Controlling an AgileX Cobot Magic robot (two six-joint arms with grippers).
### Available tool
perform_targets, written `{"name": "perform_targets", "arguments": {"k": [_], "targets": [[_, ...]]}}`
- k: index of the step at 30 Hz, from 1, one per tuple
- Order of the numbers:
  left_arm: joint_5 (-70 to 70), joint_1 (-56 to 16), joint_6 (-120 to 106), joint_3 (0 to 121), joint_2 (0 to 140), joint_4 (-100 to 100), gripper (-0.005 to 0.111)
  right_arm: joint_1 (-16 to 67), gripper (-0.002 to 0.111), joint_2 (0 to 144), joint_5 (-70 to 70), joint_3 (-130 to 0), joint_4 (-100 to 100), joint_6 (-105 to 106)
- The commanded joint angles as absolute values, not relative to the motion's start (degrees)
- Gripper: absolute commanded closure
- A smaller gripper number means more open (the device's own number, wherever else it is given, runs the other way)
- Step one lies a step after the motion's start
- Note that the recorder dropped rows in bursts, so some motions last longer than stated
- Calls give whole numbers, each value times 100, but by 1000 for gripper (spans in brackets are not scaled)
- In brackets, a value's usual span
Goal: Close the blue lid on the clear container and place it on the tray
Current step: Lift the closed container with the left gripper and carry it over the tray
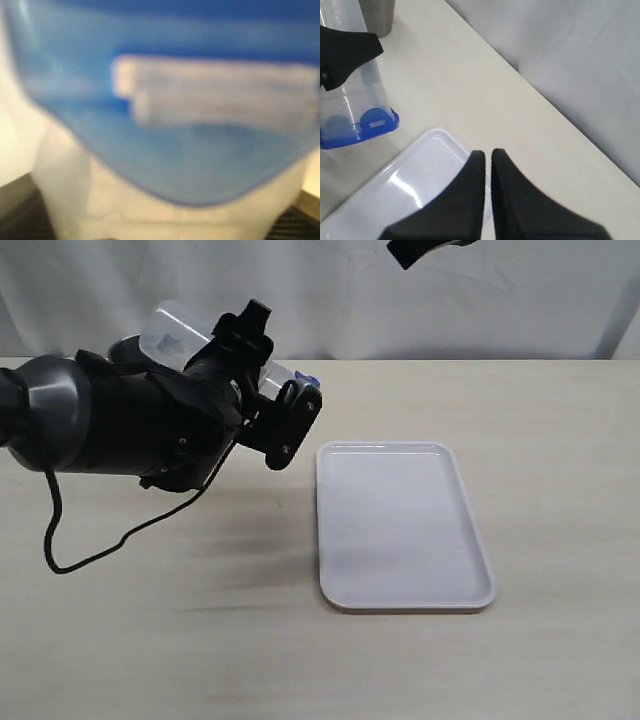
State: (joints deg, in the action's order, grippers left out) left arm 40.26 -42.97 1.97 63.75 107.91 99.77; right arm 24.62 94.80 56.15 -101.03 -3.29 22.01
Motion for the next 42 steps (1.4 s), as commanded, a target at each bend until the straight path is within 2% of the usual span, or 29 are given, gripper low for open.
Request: {"name": "perform_targets", "arguments": {"k": [1,10,16,24,34,42], "targets": [[4097,-4509,-464,6571,10753,9995,107,2318,104,9302,5260,-9755,-356,2180],[3212,-4820,-447,6571,10753,9995,107,2318,104,9281,5213,-9631,-411,2180],[3464,-4834,-615,6571,10753,9995,107,2318,104,9281,5213,-9631,-388,2134],[4221,-4834,-2037,6571,10753,9995,107,2318,104,9281,5213,-9631,-388,2125],[2910,-5204,-2079,6601,10803,9995,107,2318,104,9281,5213,-9631,-411,2123],[3006,-5304,-2104,6976,11377,9995,107,2318,104,9281,5224,-9631,-411,2140]]}}
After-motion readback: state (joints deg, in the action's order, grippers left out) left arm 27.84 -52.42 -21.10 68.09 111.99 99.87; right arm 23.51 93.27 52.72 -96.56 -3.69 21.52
